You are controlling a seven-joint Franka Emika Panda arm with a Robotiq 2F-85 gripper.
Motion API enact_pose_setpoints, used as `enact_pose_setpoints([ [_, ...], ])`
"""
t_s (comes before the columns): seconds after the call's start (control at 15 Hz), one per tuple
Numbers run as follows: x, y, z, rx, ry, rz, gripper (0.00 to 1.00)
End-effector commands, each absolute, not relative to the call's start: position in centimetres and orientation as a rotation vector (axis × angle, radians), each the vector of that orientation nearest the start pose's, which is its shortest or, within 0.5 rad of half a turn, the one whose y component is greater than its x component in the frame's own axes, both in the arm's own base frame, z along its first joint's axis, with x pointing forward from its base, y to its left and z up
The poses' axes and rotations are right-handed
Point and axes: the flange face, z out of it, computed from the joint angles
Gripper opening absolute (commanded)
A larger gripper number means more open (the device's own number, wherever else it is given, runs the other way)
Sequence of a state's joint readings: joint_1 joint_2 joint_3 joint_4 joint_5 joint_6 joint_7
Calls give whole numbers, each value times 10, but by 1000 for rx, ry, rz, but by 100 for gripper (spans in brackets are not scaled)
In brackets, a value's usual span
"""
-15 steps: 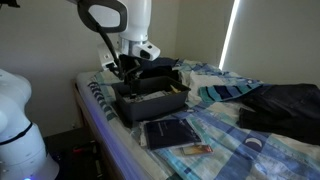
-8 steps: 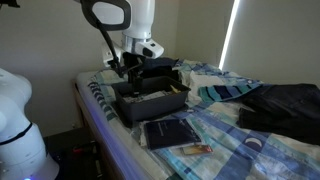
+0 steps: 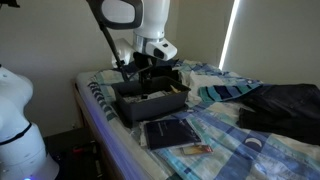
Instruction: Pick the magazines on the bed and put them in the box
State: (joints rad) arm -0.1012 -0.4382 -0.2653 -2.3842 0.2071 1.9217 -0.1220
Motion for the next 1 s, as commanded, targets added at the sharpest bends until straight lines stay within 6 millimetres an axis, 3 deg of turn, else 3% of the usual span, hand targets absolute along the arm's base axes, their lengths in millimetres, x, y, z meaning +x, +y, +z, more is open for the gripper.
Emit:
enact_pose_setpoints([
  [0.0,408,-172,463,-2751,461,-41,100],
  [0.33,415,-210,440,-2680,524,-6,100],
  [0.4,407,-200,442,-2700,525,-11,100],
  [0.93,418,-202,432,-2698,540,20,100],
])
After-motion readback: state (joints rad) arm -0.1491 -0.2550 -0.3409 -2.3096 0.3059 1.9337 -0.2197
